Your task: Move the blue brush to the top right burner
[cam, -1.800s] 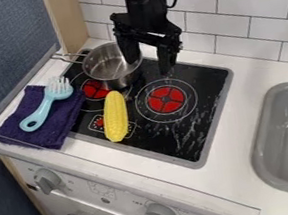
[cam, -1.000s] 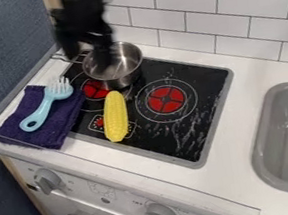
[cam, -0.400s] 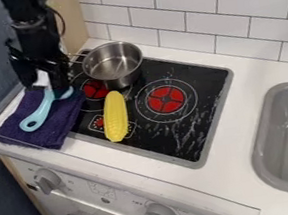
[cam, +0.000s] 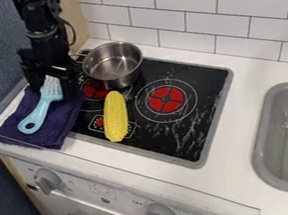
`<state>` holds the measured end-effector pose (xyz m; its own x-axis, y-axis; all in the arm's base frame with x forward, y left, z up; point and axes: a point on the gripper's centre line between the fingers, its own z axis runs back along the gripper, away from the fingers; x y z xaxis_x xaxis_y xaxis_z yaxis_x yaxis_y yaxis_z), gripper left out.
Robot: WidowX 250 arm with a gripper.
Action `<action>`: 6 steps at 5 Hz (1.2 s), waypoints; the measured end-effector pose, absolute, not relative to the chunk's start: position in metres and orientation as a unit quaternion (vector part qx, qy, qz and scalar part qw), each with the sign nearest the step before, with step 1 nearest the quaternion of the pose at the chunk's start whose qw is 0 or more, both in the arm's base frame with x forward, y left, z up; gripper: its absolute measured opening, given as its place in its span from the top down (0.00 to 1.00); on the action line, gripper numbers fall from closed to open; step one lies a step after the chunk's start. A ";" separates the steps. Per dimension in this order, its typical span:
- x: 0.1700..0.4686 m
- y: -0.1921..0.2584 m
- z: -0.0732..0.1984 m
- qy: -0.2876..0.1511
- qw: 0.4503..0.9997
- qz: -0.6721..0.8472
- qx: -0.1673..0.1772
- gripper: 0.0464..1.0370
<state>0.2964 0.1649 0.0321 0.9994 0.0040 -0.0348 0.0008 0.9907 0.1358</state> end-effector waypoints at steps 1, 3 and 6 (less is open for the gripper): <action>0.297 0.164 0.032 0.015 0.998 0.004 0.067 0.09; 0.296 0.158 0.031 0.009 0.998 -0.003 0.062 0.26; 0.362 0.046 0.096 -0.078 0.995 -0.055 -0.005 0.26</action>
<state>0.3619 0.0456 0.0963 0.9818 -0.1091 0.1553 0.1106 0.9939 -0.0011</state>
